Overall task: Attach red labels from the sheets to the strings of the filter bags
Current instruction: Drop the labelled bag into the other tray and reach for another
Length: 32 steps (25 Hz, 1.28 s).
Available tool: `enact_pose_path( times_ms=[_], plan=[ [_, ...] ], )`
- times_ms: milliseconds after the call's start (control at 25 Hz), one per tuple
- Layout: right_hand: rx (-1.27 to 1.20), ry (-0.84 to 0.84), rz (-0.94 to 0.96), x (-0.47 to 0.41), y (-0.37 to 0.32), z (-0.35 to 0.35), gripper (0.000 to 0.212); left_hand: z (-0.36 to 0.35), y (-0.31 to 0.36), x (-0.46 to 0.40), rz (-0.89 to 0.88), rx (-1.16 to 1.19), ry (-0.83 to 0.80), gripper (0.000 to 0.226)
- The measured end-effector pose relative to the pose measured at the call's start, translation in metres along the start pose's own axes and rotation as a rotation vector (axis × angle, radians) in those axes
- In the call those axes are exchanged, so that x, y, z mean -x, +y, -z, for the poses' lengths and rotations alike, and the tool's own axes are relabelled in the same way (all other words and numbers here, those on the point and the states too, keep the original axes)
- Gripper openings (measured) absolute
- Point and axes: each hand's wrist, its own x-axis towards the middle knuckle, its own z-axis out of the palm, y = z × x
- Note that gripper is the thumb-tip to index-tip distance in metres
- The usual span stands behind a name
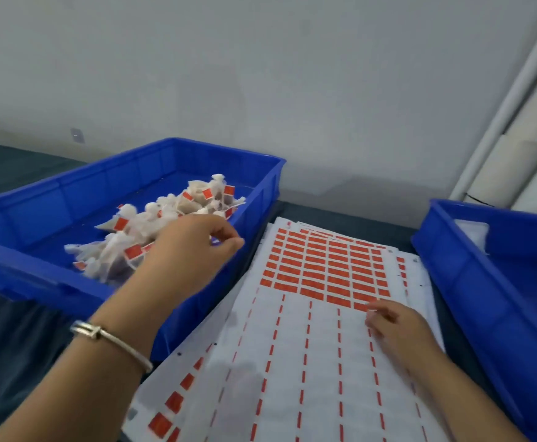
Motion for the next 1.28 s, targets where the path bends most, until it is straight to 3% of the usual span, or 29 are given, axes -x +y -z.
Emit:
enact_pose_path(
  times_ms=[120, 160, 320, 400, 520, 680, 760, 880, 1000, 1160, 1280],
  plan=[
    [0.220, -0.064, 0.102, -0.005, -0.025, 0.012, 0.014, -0.056, 0.048, 0.001, -0.144, 0.091, -0.203, 0.010],
    [0.265, -0.010, 0.162, -0.008, -0.034, 0.020, 0.013, -0.082, 0.060, 0.000, -0.171, 0.098, -0.271, 0.004],
    [0.185, 0.270, 0.339, -0.022, -0.065, 0.072, 0.010, -0.183, 0.080, 0.007, -0.206, 0.023, -0.410, 0.025],
    [0.153, 0.383, 0.314, -0.035, -0.061, 0.111, 0.017, -0.220, 0.079, 0.015, -0.224, -0.029, -0.423, 0.035],
    [0.083, 0.446, 0.129, -0.060, -0.032, 0.167, 0.023, -0.248, 0.066, 0.018, -0.315, -0.153, -0.334, 0.046],
    [0.140, 0.337, -0.202, -0.093, 0.041, 0.198, 0.025, -0.260, 0.058, 0.017, -0.358, -0.205, -0.298, 0.050],
    [0.180, 0.245, -0.276, -0.106, 0.064, 0.193, 0.027, -0.261, 0.059, 0.018, -0.354, -0.222, -0.284, 0.051],
    [0.255, 0.098, -0.266, -0.125, 0.067, 0.179, 0.036, -0.263, 0.058, 0.021, -0.339, -0.233, -0.274, 0.052],
    [0.148, 0.114, -0.248, -0.152, 0.062, 0.174, 0.046, -0.267, 0.058, 0.020, -0.301, -0.233, -0.275, 0.053],
    [-0.050, 0.191, -0.251, -0.163, 0.057, 0.170, 0.023, -0.268, 0.060, 0.018, -0.257, -0.230, -0.271, 0.053],
    [0.020, 0.120, -0.295, -0.155, 0.058, 0.173, 0.012, -0.268, 0.060, 0.016, -0.261, -0.220, -0.277, 0.053]
  ],
)
